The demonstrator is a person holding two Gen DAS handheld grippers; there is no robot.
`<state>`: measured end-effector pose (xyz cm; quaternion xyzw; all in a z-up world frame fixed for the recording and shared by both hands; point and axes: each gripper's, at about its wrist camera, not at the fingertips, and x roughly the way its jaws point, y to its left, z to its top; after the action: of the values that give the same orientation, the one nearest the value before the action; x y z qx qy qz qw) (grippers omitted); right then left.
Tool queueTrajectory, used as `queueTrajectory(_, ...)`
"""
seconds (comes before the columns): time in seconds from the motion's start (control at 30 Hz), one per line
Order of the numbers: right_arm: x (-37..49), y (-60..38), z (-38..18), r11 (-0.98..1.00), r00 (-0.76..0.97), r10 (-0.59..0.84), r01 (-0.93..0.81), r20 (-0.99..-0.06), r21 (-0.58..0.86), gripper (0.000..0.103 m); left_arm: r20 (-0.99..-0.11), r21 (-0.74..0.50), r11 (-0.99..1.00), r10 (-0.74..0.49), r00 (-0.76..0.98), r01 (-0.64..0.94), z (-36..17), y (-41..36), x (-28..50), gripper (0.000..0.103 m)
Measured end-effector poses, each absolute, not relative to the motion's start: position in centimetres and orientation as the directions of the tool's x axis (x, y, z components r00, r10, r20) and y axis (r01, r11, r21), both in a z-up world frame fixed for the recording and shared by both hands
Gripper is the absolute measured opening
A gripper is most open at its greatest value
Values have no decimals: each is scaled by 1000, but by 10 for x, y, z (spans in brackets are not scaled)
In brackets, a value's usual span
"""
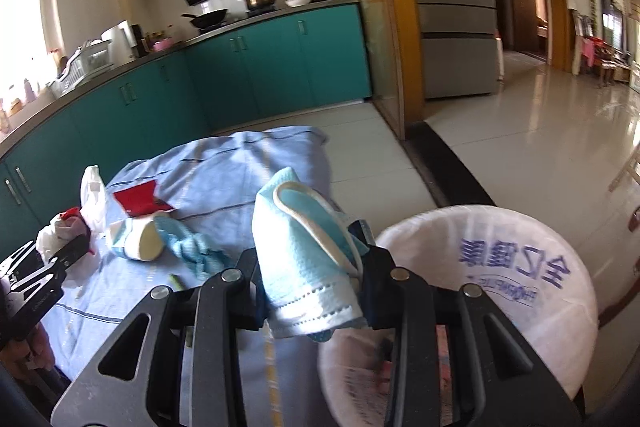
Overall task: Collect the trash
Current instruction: 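Carry the white bag and blue mask over the bin and open the left gripper, then grasp the red snack wrapper with the left gripper while the right grasps the blue cloth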
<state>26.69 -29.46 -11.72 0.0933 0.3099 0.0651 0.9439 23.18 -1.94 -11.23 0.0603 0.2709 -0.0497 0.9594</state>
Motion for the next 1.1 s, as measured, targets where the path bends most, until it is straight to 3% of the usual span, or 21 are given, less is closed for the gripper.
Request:
queueTrajectory(0.23, 256, -342, -134, 976, 779, 96, 47, -619, 211, 35, -564, 149, 956, -128, 816, 253, -130, -71, 223, 39)
queueTrajectory(0.4, 248, -360, -138, 972, 776, 67, 90, -627, 216, 35, -604, 26, 917, -302, 737, 397, -130, -110, 232, 39)
queueTrajectory(0.53, 246, -369, -140, 967, 771, 56, 116, -634, 226, 35, -617, 8, 896, -346, 707, 445, -131, -138, 248, 39)
queueTrajectory(0.63, 246, -376, -144, 966, 757, 34, 143, -653, 217, 35, -651, -78, 865, -421, 631, 497, -138, -164, 261, 39)
queueTrajectory(0.8, 247, -393, -155, 957, 717, -8, 208, -697, 202, 35, -687, -54, 809, -455, 566, 585, -155, -217, 269, 40)
queueTrajectory(0.9, 245, -409, -159, 943, 699, -29, 256, -714, 213, 35, -706, -53, 784, -467, 532, 619, -163, -241, 271, 51)
queueTrajectory(0.97, 244, -422, -163, 925, 687, -30, 294, -726, 240, 43, -712, -53, 775, -472, 521, 629, -165, -248, 270, 70)
queueTrajectory(1.1, 242, -437, -162, 887, 692, -9, 339, -722, 314, 52, -732, -5, 771, -436, 523, 637, -164, -246, 266, 73)
